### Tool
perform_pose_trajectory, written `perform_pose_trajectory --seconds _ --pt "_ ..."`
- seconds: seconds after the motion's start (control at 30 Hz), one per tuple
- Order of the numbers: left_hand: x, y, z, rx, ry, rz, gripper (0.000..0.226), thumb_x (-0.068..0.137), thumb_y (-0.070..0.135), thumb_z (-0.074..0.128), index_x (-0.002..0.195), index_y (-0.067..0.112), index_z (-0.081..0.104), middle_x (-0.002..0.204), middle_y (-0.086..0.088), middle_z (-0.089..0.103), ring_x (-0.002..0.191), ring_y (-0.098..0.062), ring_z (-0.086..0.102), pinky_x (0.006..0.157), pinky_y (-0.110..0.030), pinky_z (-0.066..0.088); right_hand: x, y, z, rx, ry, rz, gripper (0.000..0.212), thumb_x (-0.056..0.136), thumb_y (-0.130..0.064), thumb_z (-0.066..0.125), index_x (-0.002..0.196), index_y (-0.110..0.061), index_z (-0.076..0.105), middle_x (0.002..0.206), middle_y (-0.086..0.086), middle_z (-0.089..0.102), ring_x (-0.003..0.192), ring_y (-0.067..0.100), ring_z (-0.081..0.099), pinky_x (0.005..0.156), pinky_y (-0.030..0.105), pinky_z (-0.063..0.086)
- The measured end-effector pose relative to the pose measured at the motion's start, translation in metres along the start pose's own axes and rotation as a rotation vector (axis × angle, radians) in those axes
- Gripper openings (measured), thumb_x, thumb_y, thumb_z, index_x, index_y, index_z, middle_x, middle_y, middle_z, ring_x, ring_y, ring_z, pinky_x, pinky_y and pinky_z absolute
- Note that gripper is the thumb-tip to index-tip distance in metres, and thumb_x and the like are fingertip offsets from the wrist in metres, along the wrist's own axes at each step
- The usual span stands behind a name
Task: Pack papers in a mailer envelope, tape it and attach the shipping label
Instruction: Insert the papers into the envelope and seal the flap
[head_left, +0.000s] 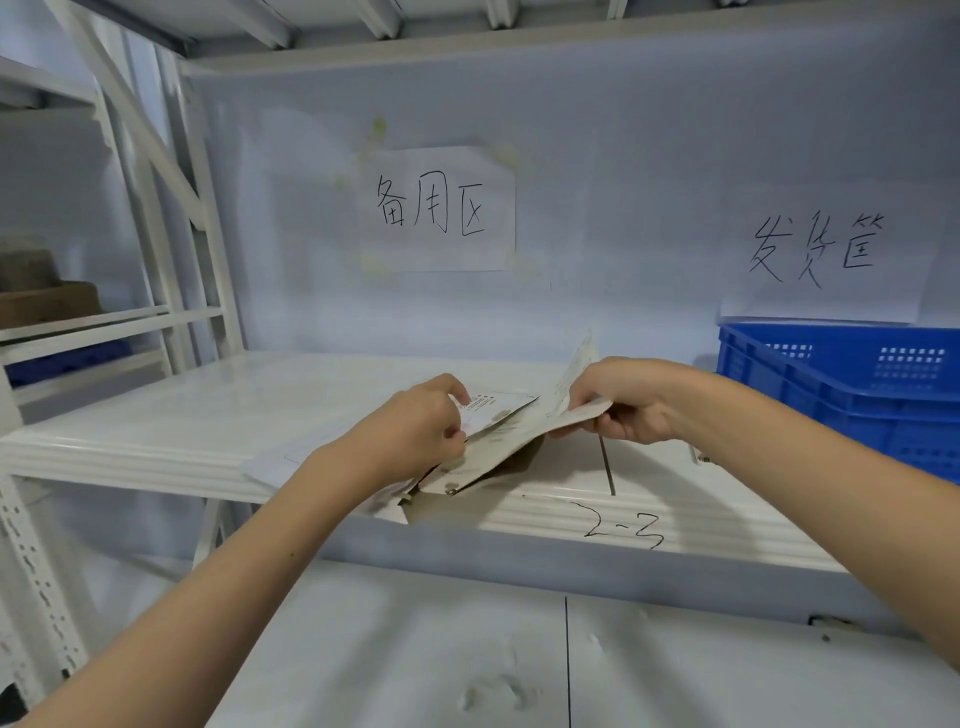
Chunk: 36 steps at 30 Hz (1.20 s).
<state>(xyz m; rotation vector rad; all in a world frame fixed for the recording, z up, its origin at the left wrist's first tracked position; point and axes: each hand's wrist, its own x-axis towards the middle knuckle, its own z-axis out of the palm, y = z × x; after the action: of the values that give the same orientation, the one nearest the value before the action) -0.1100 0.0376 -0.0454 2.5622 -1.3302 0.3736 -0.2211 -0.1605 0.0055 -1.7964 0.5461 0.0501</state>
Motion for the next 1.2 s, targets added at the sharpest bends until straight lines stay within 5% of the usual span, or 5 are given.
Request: perform_pose_trajectory --seconds 0.3,0.63,0.9,1.0,1.2 --pt "0.008 0.005 0.003 0.142 -0.019 0.124 0.034 0.091 0.013 0.047 0.067 -0.004 0.064 0.142 0.007 0.045 0.067 -0.030 0.060 0.065 -0.031 0.036 0.001 -0.005 0.005 0.200 -0.063 0.004 0.021 0.093 0.004 0.037 0.097 -0.001 0.057 0.062 0.015 0.073 0.030 0.004 0.049 0.032 0.010 0.042" --pt "0.011 0.015 0.007 -0.075 0.105 0.034 0.034 0.089 0.020 0.055 0.065 0.000 0.068 0.137 0.008 0.049 0.059 0.003 0.051 0.070 -0.027 0.039 0.020 0.005 0.043 0.269 -0.058 0.064 0.018 0.093 0.005 0.048 0.078 -0.002 0.053 0.055 0.008 0.063 0.033 0.013 0.061 0.038 0.019 0.053" --pt "-0.026 -0.068 0.010 -0.065 -0.138 -0.276 0.073 0.080 0.080 0.033 0.139 0.040 0.047 0.158 0.010 0.031 0.141 -0.015 0.035 0.116 -0.034 0.024 0.029 0.031 0.023 0.397 0.112 -0.047 0.034 0.092 0.015 0.030 0.120 0.003 0.045 0.111 0.023 0.062 0.091 0.035 0.062 0.050 0.037 0.059" --pt "-0.037 -0.089 0.014 -0.037 -0.273 -0.311 0.108 0.056 0.099 0.009 0.150 0.046 0.020 0.163 0.009 0.014 0.149 -0.017 0.018 0.121 -0.044 0.012 0.032 0.029 0.023 0.286 0.143 -0.066 0.041 0.092 0.017 0.028 0.129 0.003 0.042 0.113 0.022 0.060 0.096 0.035 0.062 0.052 0.033 0.059" --pt "-0.040 -0.086 0.019 -0.090 -0.304 -0.288 0.106 0.056 0.099 0.017 0.149 0.049 0.015 0.163 0.014 0.010 0.150 -0.018 0.011 0.121 -0.038 0.009 0.044 0.005 0.035 0.038 0.100 -0.022 0.043 0.095 0.018 0.028 0.133 0.009 0.046 0.130 0.024 0.059 0.109 0.036 0.062 0.085 0.040 0.052"
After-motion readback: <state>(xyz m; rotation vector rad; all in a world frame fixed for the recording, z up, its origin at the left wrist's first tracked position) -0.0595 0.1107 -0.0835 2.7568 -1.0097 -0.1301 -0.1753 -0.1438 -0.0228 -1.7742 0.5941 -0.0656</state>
